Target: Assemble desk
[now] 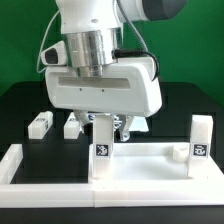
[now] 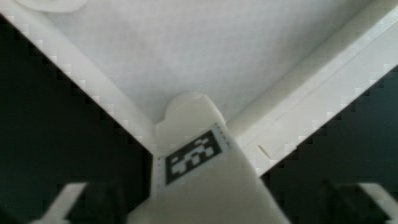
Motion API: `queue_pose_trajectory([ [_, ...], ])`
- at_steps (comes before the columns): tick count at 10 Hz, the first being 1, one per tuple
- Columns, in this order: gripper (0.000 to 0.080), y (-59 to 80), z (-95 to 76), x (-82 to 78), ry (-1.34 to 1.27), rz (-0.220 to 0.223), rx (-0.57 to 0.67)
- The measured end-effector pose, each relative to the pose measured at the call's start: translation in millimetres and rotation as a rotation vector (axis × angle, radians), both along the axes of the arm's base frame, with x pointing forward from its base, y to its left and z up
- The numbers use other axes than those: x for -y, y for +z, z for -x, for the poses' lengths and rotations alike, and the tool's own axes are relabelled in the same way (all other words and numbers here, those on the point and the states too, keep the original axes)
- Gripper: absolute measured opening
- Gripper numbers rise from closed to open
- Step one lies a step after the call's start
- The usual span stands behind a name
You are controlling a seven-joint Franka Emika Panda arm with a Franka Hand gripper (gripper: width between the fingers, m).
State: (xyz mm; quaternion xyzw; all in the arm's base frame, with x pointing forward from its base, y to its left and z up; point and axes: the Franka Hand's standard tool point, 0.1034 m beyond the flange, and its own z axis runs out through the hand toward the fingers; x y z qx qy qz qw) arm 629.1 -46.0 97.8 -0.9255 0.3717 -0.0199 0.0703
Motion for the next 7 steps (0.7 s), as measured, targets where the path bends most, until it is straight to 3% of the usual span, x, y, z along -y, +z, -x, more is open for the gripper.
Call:
queue_pose_trajectory([
  [1, 0.0363, -0.6, 0.9, -0.6, -0.088, -0.009, -0.014],
  [2, 0.0299, -0.8, 2.1, -1.6, -0.146, -0.017, -0.027],
  [4, 0.0299, -0.6, 1.8, -2.9, -0.310, -0.032, -0.048],
  [7, 0.0291, 0.6, 0.8, -5.0, -0.802, -0.079, -0.124],
])
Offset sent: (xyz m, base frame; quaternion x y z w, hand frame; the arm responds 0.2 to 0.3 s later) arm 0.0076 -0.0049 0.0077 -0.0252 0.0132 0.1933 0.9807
